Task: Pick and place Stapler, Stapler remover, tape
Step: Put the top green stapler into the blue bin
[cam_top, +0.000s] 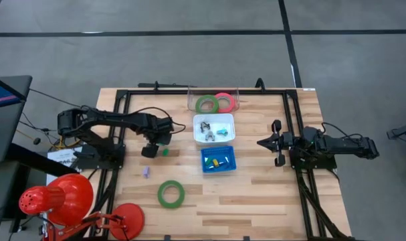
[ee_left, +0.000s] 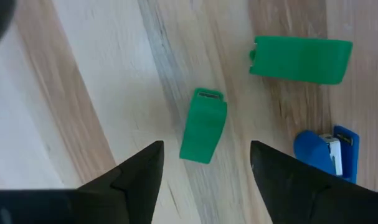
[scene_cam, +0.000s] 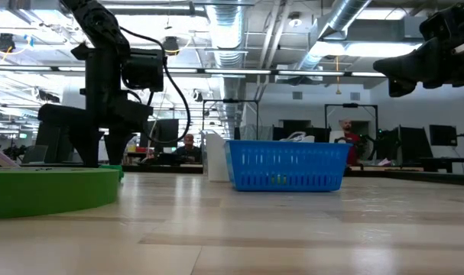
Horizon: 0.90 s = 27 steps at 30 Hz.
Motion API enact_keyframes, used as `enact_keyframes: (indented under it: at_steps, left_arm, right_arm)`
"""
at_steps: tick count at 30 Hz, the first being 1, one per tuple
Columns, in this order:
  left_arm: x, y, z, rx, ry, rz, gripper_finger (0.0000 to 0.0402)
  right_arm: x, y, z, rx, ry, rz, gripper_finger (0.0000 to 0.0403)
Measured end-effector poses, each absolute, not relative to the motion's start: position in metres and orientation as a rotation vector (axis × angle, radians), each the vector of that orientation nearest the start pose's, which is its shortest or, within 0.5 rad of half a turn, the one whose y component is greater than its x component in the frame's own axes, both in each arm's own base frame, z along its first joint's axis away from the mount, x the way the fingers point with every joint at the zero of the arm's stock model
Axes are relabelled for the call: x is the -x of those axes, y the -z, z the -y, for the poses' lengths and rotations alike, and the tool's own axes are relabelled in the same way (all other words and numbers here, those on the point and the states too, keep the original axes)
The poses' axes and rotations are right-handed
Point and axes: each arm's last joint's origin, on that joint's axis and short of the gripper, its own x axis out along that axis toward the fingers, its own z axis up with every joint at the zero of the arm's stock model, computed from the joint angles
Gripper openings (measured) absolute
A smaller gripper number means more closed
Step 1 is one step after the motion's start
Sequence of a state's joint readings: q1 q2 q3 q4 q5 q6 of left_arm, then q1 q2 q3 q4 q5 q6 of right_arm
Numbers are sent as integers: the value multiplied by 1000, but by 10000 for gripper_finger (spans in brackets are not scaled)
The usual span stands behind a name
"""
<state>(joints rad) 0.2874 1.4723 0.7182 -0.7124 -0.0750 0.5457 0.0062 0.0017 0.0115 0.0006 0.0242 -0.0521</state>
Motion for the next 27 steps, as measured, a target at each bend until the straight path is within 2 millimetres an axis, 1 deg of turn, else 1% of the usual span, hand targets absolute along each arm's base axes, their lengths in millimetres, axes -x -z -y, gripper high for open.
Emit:
enact_keyframes:
  at_steps: [4,12,21,27]
  left_arm:
    - [-212,-143,-65,-284,111,-1494,208]
    - [-213,-143,-65,-286,109,-1486,172]
    - [-213,-143,-65,-286,107,-1483,121]
    - [-213,-143,-65,-286,107,-1483,99]
  right_arm:
    - [-97,-167,0,52,18,10,1]
    - [-97,-167,0,52,18,10,1]
    - [-97,-167,0,52,18,10,1]
    - [-97,-167,0,52,18,10,1]
